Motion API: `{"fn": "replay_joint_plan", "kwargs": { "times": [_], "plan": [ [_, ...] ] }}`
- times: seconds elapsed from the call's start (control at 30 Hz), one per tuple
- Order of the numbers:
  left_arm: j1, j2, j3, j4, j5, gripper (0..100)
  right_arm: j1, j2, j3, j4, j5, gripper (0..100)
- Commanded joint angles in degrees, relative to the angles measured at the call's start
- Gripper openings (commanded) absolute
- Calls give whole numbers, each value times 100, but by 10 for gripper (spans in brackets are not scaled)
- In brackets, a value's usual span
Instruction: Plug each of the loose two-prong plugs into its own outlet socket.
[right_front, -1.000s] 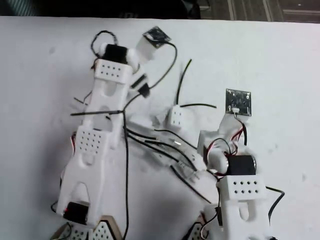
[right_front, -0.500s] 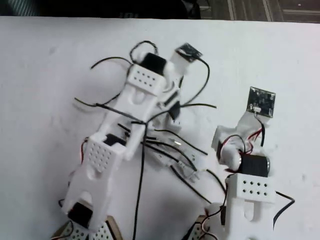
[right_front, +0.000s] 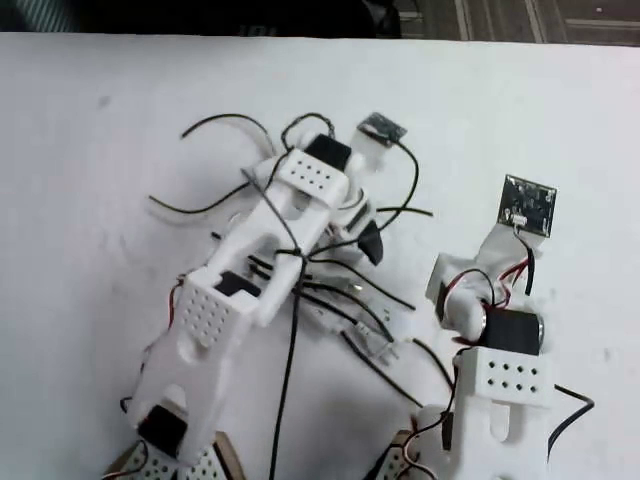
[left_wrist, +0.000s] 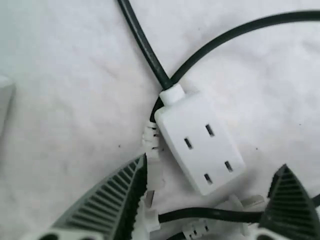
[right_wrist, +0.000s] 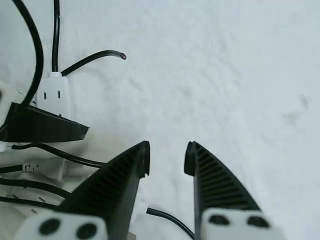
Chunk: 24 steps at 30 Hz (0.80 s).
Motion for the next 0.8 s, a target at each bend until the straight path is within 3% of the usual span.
{"fn": "replay_joint_plan", "kwargs": {
  "times": [0.0, 0.17, 0.33, 0.47, 0.6, 0.77],
  "plan": [
    [22, -400, 281, -387, 18, 299, 48, -145, -264, 22, 9, 126],
    [92, -470, 264, -352, -316, 151, 48, -145, -264, 22, 9, 126],
    [207, -488, 246, -229, -334, 80, 48, -145, -264, 22, 9, 126],
    [242, -488, -422, 431, -343, 24, 48, -145, -255, 22, 9, 126],
    [145, -488, -1723, 1538, -352, 22, 48, -145, -255, 22, 9, 126],
    [-224, -743, -1908, 1591, -615, 21, 48, -145, -255, 22, 9, 126]
  ]
}}
